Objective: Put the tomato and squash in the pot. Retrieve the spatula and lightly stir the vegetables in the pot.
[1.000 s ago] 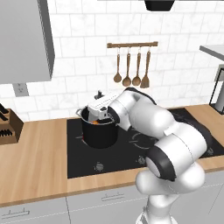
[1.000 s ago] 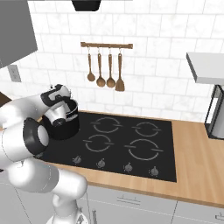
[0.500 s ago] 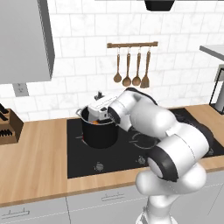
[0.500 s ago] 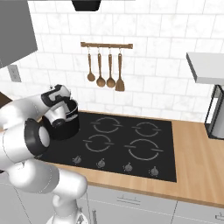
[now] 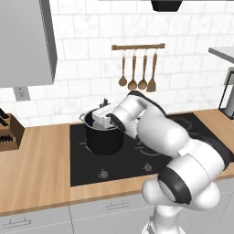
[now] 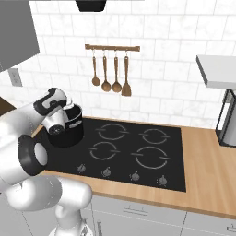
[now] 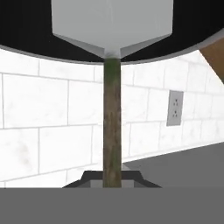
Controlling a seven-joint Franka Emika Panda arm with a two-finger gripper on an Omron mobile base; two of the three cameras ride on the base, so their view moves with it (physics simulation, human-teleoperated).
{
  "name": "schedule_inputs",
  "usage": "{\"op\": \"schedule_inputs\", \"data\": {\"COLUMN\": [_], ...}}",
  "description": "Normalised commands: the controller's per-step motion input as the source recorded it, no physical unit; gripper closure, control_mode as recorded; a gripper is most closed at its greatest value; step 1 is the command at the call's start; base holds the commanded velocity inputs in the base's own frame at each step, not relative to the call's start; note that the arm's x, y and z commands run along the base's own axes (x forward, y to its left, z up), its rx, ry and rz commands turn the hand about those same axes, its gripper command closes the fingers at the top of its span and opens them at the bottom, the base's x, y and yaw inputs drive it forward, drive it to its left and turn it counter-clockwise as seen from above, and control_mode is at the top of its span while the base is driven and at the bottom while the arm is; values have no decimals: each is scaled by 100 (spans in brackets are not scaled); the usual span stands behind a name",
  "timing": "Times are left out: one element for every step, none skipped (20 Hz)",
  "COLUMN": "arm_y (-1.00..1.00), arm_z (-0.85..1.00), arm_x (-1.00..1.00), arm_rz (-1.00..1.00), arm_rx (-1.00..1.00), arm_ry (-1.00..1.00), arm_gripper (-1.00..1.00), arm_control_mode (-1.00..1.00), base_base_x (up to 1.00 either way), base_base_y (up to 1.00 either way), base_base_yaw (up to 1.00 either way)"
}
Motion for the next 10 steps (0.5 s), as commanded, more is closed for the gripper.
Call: {"op": "schedule_inputs", "data": {"arm_y": [0, 0, 0, 0, 0, -2, -4, -8, -8, -9], "arm_z": [0, 0, 0, 0, 0, 0, 5, 21, 21, 22], "arm_x": [-22, -21, -19, -11, -6, 0, 0, 0, 0, 0], "arm_rz": [-5, -5, -5, -4, -3, -2, -2, -3, -3, -3], "arm_rx": [2, 2, 2, 0, 0, 0, 0, 0, 0, 0], "arm_ry": [16, 15, 14, 11, 8, 4, 2, 0, 0, 0], "arm_gripper": [100, 100, 100, 100, 100, 100, 100, 100, 100, 100], "arm_control_mode": [-100, -100, -100, -100, -100, -100, -100, -100, -100, -100], "base_base_x": [0, 0, 0, 0, 0, 0, 0, 0, 0, 0], "base_base_y": [0, 0, 0, 0, 0, 0, 0, 0, 0, 0], "base_base_yaw": [0, 0, 0, 0, 0, 0, 0, 0, 0, 0]}}
